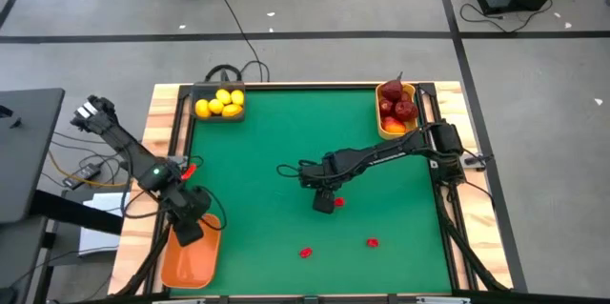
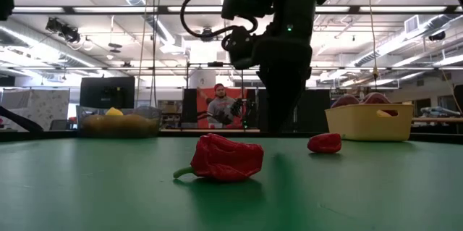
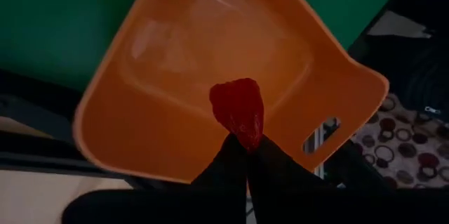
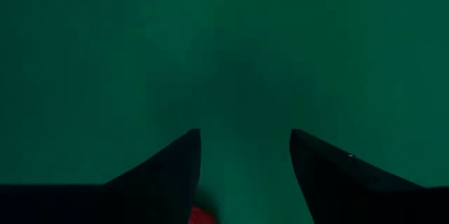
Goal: Sort produce into baskets
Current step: Put the top red bell pepper into the orange bin, then put the left red bell pepper into the orange bin
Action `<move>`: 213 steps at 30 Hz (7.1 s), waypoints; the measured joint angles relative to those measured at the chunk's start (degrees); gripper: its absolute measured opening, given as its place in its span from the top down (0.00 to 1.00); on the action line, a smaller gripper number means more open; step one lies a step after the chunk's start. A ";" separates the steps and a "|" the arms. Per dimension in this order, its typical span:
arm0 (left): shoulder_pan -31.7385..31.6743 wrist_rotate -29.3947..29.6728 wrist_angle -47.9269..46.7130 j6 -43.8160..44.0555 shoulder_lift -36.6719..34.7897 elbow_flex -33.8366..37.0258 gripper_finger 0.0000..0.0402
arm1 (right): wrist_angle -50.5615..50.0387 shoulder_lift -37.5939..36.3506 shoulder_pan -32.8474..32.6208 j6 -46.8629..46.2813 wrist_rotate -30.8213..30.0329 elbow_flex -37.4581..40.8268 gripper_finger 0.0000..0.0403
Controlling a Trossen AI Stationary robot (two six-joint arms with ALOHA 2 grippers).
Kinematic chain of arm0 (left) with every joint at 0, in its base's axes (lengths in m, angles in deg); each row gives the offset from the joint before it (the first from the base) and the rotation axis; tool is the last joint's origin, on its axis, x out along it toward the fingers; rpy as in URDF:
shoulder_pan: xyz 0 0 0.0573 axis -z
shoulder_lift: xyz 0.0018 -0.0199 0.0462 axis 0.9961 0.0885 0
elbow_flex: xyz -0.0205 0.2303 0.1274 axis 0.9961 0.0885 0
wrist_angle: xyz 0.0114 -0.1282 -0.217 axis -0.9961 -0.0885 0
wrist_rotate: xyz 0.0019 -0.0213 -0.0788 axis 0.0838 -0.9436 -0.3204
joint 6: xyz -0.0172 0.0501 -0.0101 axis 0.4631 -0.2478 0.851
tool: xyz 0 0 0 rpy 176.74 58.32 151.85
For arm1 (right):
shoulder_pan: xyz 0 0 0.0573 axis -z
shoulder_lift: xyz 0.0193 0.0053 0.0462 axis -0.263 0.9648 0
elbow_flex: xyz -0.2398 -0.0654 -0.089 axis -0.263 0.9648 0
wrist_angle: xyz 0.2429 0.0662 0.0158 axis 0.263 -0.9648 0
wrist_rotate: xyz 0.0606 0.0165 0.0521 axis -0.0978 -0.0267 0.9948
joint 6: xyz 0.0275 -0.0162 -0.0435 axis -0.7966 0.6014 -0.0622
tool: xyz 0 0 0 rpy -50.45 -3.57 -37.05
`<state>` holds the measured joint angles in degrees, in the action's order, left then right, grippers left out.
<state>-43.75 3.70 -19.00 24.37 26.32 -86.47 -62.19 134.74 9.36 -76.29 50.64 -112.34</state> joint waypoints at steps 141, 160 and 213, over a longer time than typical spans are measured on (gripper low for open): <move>-30.16 22.77 26.28 -62.88 29.31 -20.96 0.98 | -14.48 -43.04 -11.91 -30.66 -7.16 21.07 0.51; -4.81 25.61 -11.14 -30.45 11.08 -20.96 0.99 | 2.55 -42.97 1.28 -18.14 -6.63 21.07 0.51; -11.07 36.28 22.19 -31.96 20.81 -16.65 0.53 | 0.35 -42.93 -0.16 -10.44 4.43 35.82 0.51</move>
<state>-54.81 39.98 3.19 -7.60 47.13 -103.12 -61.84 91.81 9.20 -86.74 55.07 -76.51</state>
